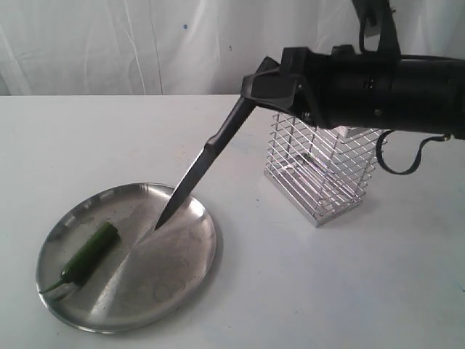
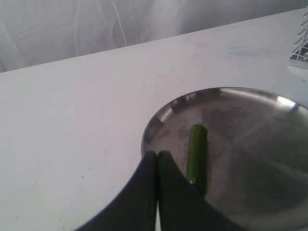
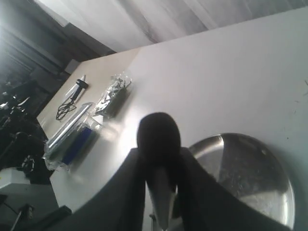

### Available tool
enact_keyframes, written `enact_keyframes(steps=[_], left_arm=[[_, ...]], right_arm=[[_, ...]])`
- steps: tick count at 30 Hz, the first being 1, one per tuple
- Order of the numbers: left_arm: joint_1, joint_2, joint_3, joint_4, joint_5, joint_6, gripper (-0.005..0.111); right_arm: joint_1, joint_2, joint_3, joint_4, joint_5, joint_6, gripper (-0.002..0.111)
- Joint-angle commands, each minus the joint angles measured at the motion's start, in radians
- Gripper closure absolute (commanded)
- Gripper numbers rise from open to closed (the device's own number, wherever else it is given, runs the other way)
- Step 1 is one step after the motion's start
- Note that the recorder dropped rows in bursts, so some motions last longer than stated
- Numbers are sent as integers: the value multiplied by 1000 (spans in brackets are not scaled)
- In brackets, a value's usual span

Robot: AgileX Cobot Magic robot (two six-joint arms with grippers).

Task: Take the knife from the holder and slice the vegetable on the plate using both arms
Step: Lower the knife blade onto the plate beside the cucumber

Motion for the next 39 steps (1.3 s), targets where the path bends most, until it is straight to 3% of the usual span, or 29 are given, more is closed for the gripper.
enact_keyframes(steps=[1, 8, 14, 27, 39], left_arm=[[-6, -3, 3, -2, -1, -6, 107], [-6, -3, 3, -2, -1, -6, 107], [-6, -3, 3, -2, -1, -6, 107], [-6, -3, 3, -2, -1, -6, 107], [-6, -3, 3, -2, -1, -6, 107]], right_arm=[[43, 7, 22, 21, -12, -34, 108], [109, 102, -17, 21, -54, -32, 108], [120, 280, -142, 21, 85, -39, 108], [120, 624, -378, 21, 174, 128, 108], [118, 752, -406, 21, 189, 142, 108]])
